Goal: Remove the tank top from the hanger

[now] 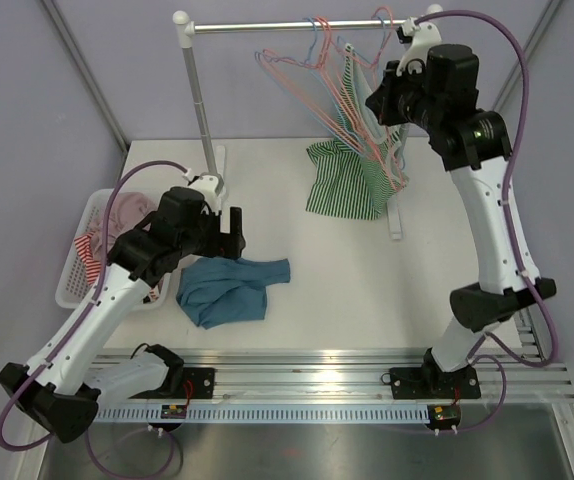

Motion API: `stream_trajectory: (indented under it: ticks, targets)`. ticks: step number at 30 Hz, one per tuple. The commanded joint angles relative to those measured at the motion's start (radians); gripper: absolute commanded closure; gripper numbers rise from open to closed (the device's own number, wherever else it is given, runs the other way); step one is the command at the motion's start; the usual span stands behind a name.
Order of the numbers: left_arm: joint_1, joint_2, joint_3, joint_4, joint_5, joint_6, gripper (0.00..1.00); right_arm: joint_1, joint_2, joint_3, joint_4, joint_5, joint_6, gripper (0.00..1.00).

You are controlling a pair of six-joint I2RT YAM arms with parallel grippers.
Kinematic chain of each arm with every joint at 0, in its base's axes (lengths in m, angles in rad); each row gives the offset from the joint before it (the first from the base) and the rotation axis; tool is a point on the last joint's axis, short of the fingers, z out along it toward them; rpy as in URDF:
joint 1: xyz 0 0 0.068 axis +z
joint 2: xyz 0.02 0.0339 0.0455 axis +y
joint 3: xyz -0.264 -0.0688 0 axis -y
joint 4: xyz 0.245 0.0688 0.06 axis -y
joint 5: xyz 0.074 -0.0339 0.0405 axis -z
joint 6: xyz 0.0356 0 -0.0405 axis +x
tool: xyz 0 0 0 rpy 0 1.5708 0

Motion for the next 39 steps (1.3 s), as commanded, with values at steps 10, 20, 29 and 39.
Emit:
stream_trajectory:
  ticks: [10,20,29,39]
  targets:
    - [-0.170,0.028,-0.025,-0.052,-0.281,-0.117,0.01,0.000,0.344,0.412,0.001,-0.029,-0.164,1.00]
    - [-0.177,0.081,-0.182,0.040,-0.415,-0.302,0.01,-0.025,0.419,0.415,0.038,-0.099,-0.166,1.00]
    - [-0.177,0.218,-0.327,0.139,-0.395,-0.384,0.01,-0.025,0.370,0.381,0.003,-0.121,-0.144,0.52]
    - [-0.175,0.371,-0.435,0.271,-0.369,-0.444,0.01,-0.025,0.083,0.156,0.002,-0.220,-0.105,0.01]
